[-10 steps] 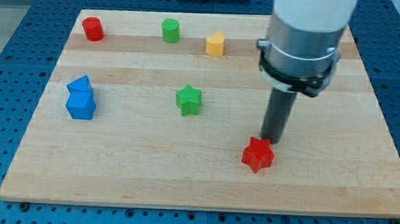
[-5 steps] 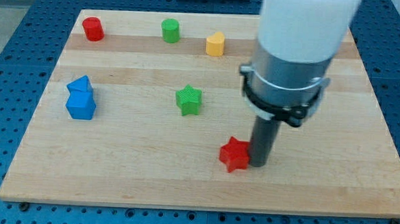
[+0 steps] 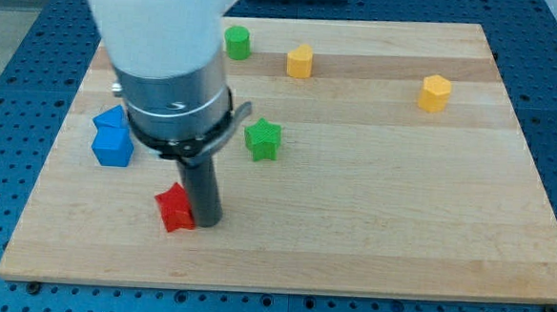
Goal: Slide the red star to the bottom left
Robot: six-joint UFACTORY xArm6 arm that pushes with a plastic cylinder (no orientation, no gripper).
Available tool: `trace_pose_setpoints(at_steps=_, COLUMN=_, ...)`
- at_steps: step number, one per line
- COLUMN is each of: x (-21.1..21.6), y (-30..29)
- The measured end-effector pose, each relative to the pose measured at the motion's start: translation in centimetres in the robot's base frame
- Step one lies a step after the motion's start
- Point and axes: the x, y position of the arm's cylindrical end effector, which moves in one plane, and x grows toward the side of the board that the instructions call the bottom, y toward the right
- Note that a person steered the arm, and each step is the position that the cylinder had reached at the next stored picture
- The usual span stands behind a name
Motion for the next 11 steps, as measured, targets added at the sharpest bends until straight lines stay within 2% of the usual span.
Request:
trace_pose_setpoints(at_steps=2, x=0.0, y=-4.8)
trace_pose_setpoints(at_steps=3, x=-1.6, y=-2.9)
trace_pose_setpoints(at_steps=5, x=-3.5, y=-4.9)
trace_pose_setpoints(at_steps=8, x=-1.1, y=-8.7)
trace_pose_setpoints(at_steps=9, x=-2.7, y=-6.0)
trace_pose_setpoints(at_steps=10, x=-1.3, y=-2.8)
trace_pose_setpoints(at_steps=11, x=1.0, y=-2.8)
